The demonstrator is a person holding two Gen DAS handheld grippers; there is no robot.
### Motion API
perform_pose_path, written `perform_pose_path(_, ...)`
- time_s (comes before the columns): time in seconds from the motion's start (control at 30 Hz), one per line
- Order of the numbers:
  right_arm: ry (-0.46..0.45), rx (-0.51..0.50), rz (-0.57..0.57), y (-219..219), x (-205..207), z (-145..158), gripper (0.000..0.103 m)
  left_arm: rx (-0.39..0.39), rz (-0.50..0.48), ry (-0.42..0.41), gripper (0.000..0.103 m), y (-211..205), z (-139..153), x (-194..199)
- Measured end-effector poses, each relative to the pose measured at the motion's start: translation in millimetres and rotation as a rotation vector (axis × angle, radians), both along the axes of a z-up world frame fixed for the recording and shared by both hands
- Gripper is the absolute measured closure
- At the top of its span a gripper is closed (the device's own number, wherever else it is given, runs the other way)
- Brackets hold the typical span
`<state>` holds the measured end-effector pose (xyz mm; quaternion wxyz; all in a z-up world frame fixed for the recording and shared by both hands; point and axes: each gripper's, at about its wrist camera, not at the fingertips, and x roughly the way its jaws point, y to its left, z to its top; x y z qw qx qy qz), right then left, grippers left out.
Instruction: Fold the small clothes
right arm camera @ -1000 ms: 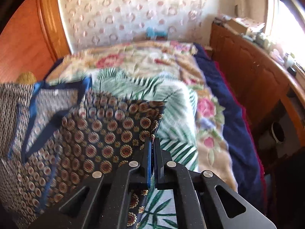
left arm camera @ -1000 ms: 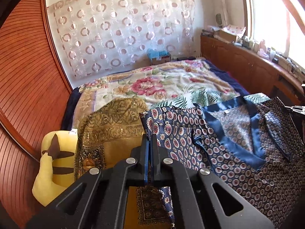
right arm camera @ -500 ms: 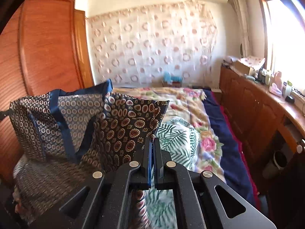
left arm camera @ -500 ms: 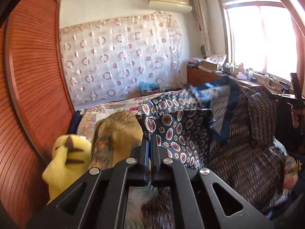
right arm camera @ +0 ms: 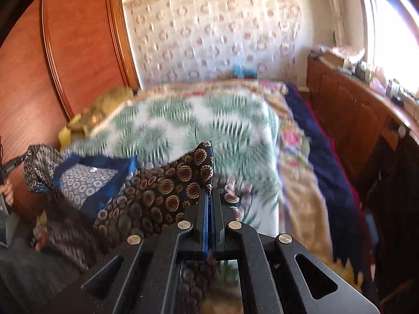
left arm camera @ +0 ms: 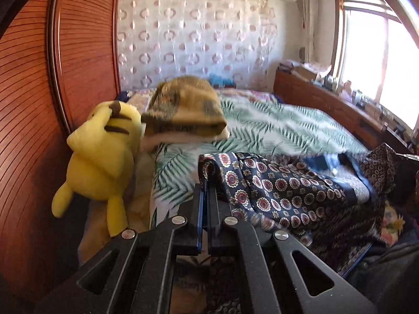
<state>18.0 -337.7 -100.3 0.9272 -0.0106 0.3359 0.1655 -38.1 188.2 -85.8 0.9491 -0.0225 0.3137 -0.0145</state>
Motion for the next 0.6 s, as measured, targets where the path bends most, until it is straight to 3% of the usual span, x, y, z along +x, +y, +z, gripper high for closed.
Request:
perform_pose_path(0.17, 0.039, -0.074, 0.006, 9, 22, -2, 0.102, 0.000, -0.003, -0.007, 0.100, 2, 5, -8)
perform_pose_path(0.4, 0.052, -0.082, -0.009, 23, 20, 7, 0.102, 0.013, 0.003, -0.032, 0.099, 10, 22, -20)
perform_pose_path(0.47, 0.043, -0.088, -0.014, 22, 15, 11, 0.102, 0.011, -0.004, -0.049, 0.083, 12, 28, -20)
perform_pose_path(0.53, 0.029, -0.083, -0.009, 21, 13, 14, 0.102, 0.014, -0.013, -0.063, 0.059, 9, 33, -17)
perform_pose_path(0.6, 0.006, -0.085, 0.001, 23, 10, 22, 0.102, 0.017, -0.022, -0.066, 0.048, 6, 34, -9)
